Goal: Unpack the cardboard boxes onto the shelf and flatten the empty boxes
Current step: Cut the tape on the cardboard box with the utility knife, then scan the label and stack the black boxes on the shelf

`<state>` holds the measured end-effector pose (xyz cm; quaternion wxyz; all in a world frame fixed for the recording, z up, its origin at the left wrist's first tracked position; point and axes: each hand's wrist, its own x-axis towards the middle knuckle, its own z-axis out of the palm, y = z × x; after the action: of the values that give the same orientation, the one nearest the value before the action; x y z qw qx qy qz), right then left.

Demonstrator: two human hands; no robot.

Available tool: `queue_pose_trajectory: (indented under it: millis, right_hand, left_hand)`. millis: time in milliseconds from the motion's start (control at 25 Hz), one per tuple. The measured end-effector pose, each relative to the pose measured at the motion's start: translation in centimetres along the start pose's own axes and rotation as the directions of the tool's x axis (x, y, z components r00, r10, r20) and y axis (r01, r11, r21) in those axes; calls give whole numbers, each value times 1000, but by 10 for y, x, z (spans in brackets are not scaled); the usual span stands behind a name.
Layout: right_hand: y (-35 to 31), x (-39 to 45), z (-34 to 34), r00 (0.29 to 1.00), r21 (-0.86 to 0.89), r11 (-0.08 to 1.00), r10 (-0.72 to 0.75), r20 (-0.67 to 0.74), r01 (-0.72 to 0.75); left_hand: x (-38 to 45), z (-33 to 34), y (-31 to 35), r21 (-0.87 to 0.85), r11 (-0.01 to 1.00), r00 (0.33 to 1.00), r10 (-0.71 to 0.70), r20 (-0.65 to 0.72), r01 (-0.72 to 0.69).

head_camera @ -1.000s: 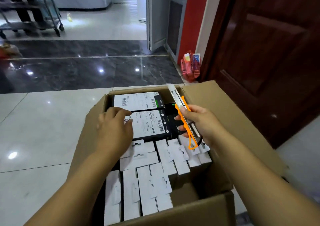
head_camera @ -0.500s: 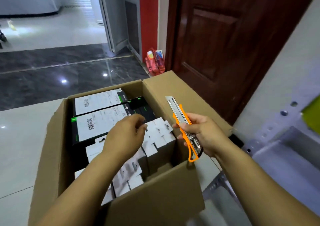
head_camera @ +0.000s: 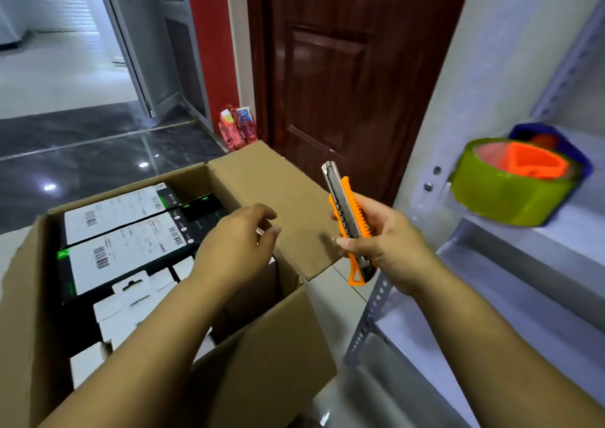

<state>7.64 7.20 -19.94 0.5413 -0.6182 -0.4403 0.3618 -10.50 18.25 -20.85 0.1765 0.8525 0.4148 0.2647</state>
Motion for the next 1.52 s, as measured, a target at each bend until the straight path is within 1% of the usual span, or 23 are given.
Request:
queue_pose_trajectory:
  millis: [80,280,440,560,640,720,800,920,1040,1120,1200,1280,1400,1520]
  right_hand:
    - [-10,-12,-10,997,-22,998,-62,-44,61]
    - [-40,-43,-36,974,-137,982,-154,-164,132]
    - [-71,-70,-64,943,-70,982,-190,-272,177]
    - [-90,-93,-84,918,-122,974,-223,-327,192]
    - [-100,-107,-98,888,-133,969,-244,-389,208]
    - [-107,-117,-113,836,-218,957,-275,-474,192]
    - [-109,-124,-130,792,-335,934,-296,-533,124]
    - [-104,-129,-151,751,-501,864,-298,-589,-50]
    - [-94,-131,-166,707,-622,731,-280,-649,-282]
    - [-86,-131,-172,683,-660,616,-255,-685,-431]
    - [-80,-130,-176,676,-669,522,-219,-704,-529]
    - [-76,-130,-177,670,-653,474,-163,-724,-591]
    - [-72,-129,-175,681,-652,427,-107,-725,-627]
    - [-70,-126,-175,694,-652,434,-79,-715,-622]
  left_hand:
    - [5,1,15,-10,998,998,57,1,-57]
    - [19,-1,53,-36,982,982,186,-4,-187]
    - [30,-6,89,-107,947,953,301,-35,-303]
    - [37,-7,109,-129,911,920,383,-84,-391]
    - [39,-5,120,-148,895,906,410,-102,-421]
    - [39,-3,130,-151,882,894,433,-114,-446]
    - [39,1,138,-145,872,883,457,-105,-468]
    - [41,7,146,-149,860,873,481,-84,-488]
    - [43,14,151,-139,857,868,493,-57,-496]
    - [44,18,153,-142,857,868,495,-37,-495]
    - [43,22,154,-152,861,873,487,-22,-485]
    - [42,26,152,-157,864,876,483,-14,-479]
    - [40,30,148,-146,864,874,486,-5,-482]
    - [39,31,142,-137,876,885,466,0,-462]
